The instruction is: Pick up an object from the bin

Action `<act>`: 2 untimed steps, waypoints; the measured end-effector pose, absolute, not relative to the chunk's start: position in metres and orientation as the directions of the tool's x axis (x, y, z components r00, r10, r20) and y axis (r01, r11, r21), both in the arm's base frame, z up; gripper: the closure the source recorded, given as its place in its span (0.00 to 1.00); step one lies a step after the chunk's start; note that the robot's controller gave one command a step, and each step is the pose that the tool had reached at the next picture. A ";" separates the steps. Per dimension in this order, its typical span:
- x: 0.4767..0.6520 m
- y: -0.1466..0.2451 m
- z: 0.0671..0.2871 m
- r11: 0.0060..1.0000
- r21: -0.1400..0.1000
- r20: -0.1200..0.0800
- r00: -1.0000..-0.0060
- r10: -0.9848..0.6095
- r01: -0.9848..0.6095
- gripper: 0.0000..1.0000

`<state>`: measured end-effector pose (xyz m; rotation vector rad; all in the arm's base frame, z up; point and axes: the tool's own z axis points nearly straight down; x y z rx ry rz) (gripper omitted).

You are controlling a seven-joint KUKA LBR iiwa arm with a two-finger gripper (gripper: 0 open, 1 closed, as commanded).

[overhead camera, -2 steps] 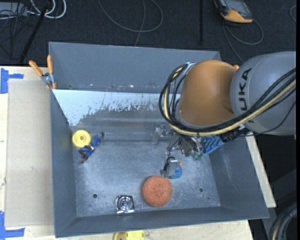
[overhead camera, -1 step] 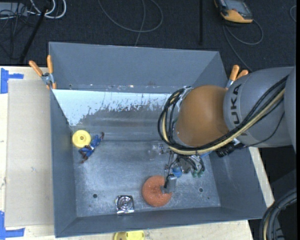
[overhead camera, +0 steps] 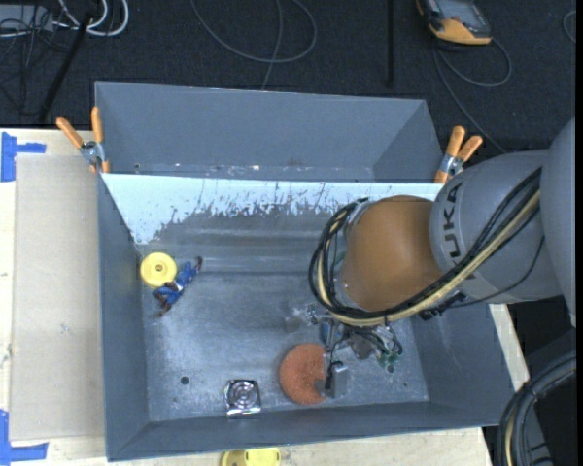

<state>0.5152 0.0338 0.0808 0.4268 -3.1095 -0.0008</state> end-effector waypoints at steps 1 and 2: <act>0.514 0.044 0.071 0.990 0.001 0.007 -0.990 -0.141 -0.141 1.00; 0.514 0.044 0.071 0.990 0.001 0.007 -0.990 -0.141 -0.141 1.00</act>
Offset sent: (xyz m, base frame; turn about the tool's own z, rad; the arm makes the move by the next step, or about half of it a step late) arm 0.0000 0.0000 0.0000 0.0000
